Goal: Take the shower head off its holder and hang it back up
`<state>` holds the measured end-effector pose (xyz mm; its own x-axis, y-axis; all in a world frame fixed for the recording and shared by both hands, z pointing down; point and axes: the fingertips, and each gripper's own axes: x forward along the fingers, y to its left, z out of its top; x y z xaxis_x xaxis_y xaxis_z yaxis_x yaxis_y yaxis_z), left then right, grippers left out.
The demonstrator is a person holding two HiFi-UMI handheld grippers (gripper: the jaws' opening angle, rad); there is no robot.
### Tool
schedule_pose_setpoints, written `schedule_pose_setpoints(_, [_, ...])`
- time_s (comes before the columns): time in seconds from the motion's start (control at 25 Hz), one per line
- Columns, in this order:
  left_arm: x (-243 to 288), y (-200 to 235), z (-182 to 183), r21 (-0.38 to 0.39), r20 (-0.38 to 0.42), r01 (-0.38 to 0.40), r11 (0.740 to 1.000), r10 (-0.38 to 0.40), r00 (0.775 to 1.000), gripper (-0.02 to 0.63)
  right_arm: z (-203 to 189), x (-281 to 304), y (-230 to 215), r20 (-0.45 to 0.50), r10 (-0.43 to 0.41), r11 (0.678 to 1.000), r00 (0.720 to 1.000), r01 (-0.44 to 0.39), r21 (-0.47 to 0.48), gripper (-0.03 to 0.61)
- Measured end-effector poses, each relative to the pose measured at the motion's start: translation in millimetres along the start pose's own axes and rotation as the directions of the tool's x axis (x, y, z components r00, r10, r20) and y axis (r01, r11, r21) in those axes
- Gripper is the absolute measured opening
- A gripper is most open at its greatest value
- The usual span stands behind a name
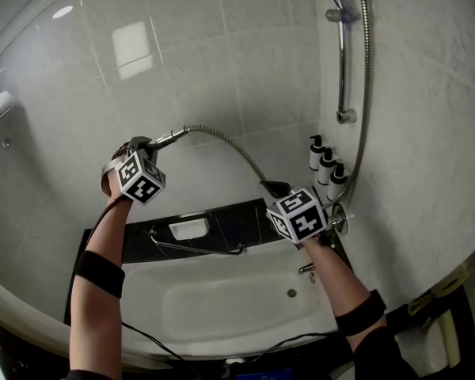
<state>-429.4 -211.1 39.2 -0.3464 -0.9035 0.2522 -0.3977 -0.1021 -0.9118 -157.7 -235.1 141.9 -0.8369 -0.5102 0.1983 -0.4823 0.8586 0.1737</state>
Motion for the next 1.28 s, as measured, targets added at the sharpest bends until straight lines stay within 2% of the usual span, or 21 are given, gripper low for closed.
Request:
schedule_pose_setpoints(0.28, [3,51,52,0.102,0.014,-0.020,0.995,0.019,1.000,0.049,29,-23,-41,0.040,-0.055,0.998,0.998,0.056,-0.015,0.020])
schedule_pose_setpoints(0.4, [7,88,89,0.155,0.042,-0.062,0.986,0.056,0.998,0.048,50,-33,-68,0.075,-0.101,0.994,0.992,0.104,-0.030,0.020])
schedule_pose_setpoints(0.6, [15,136,139,0.243,0.044,-0.095,0.965,0.087,0.995,0.046,73,-51,-104,0.104,-0.156,0.985,0.982,0.163,-0.055,0.020])
schedule_pose_setpoints(0.92, [14,203,233,0.385,0.079,-0.169,0.907,0.150,0.986,0.044,91,-79,-147,0.129,-0.228,0.968,0.965,0.239,-0.078,0.020])
schedule_pose_setpoints(1.08, [8,228,280,0.428,0.094,-0.200,0.881,0.177,0.980,0.043,100,-87,-162,0.142,-0.245,0.963,0.959,0.257,-0.075,0.020])
schedule_pose_setpoints(1.28, [-1,246,336,0.504,0.112,-0.238,0.830,0.211,0.971,0.043,106,-94,-178,0.146,-0.259,0.960,0.955,0.271,-0.066,0.020])
